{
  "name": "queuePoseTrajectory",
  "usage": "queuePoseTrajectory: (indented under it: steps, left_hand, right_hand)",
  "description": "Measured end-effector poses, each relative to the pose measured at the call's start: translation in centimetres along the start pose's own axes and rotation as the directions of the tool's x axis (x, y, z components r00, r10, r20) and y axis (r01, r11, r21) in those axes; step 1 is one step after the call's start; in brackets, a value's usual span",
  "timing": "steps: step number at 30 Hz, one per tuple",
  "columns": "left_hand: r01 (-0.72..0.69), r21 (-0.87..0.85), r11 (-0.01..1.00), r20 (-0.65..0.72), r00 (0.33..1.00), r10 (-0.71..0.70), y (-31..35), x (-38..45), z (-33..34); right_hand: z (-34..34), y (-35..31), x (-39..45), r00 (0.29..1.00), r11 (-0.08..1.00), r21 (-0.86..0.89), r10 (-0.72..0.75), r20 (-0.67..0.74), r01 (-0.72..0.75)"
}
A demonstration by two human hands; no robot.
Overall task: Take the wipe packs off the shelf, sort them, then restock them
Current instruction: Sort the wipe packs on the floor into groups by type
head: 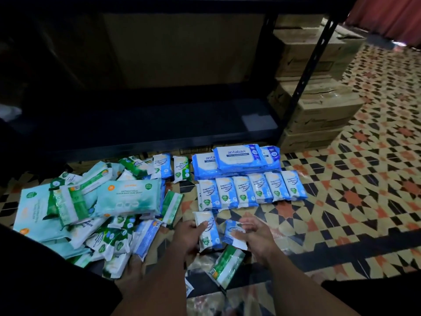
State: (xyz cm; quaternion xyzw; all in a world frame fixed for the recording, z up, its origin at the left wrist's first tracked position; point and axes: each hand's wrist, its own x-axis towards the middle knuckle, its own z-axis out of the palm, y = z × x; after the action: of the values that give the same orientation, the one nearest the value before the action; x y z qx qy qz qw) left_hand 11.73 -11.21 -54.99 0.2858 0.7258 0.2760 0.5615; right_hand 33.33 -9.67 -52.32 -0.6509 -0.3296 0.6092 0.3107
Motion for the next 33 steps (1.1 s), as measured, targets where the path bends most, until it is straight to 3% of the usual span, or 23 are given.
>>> queuePoseTrajectory:
  steps: [7,11,14,17,20,23,26,33]
  left_hand:
    - [-0.018,-0.022,1.0,-0.034,0.999,0.017,-0.4,0.7,1.0]
    - [-0.056,-0.02,0.998,-0.047,0.997,0.055,-0.5,1.0,1.9]
    - [-0.094,-0.006,0.996,-0.047,0.994,0.094,-0.5,1.0,2.2]
    - [-0.104,-0.048,0.993,-0.041,0.994,0.102,-0.4,1.1,2.4]
    - [-0.097,-0.094,0.991,-0.039,0.995,0.094,-0.3,0.8,2.6]
    - [-0.109,-0.091,0.99,-0.037,0.994,0.106,-0.6,1.0,2.6]
    - [-0.109,-0.067,0.992,-0.054,0.993,0.105,-1.1,1.3,2.6]
    - [-0.115,0.015,0.993,-0.1,0.988,0.116,-2.2,1.7,3.0]
  right_hand:
    - [-0.3,1.1,1.1,1.0,1.0,-0.01,0.0,-0.025,0.0]
    - [0.0,0.8,1.2,0.994,1.0,0.01,0.004,-0.105,-0.003]
    - [-0.4,0.5,1.5,0.982,0.987,0.16,0.031,-0.185,0.0]
    - [-0.7,-1.0,1.6,0.98,0.923,0.384,0.106,-0.168,-0.034]
    - [-1.1,-1.7,2.5,0.974,0.868,0.496,0.142,-0.178,-0.036]
    - [-0.6,-1.9,3.3,0.956,0.885,0.466,0.142,-0.255,-0.007]
    - [0.1,-2.3,3.3,0.947,0.952,0.306,0.087,-0.31,0.013]
    - [2.5,-0.1,4.3,0.984,0.997,-0.064,0.027,-0.175,-0.039]
